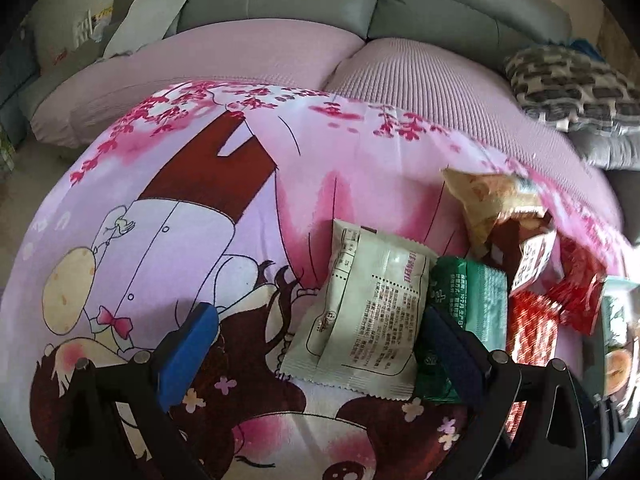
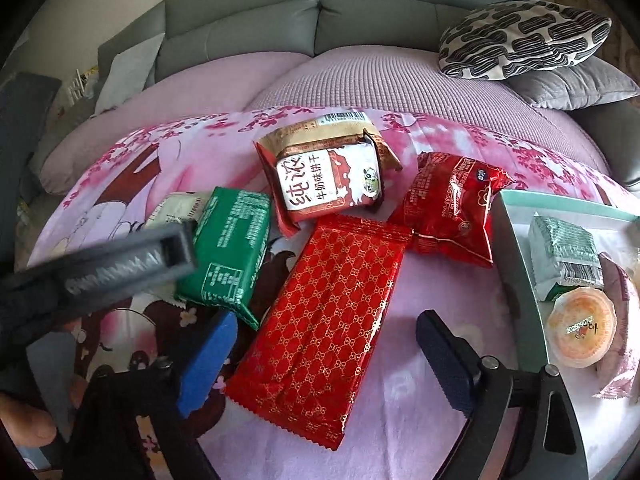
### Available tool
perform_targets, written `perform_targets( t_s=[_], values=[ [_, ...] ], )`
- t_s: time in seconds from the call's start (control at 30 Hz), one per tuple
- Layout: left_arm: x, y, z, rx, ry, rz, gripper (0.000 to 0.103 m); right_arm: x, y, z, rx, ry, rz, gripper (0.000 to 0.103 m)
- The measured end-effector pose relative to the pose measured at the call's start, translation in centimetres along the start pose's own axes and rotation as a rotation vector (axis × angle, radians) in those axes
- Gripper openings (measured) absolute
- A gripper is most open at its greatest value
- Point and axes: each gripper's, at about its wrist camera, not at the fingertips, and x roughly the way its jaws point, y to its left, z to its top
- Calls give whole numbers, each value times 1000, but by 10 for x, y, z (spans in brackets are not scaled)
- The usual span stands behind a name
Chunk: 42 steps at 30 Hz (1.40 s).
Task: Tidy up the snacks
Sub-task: 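Grasp the red patterned packet with the right tool while the left tool grasps the white packet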
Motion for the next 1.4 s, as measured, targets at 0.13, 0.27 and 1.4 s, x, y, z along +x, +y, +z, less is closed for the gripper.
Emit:
perform_targets(
  t_s=[0.13, 0.27, 1.4],
  values=[
    [1, -2, 0, 1, -2, 11, 102, 0, 0, 0, -4, -3, -16, 85],
    [1, 0, 0, -7, -4, 36, 101, -1, -1, 0, -7, -4, -21, 78],
    [-42, 17, -6, -52, -63, 51, 49, -26, -18, -2, 40, -6, 37, 48]
  ],
)
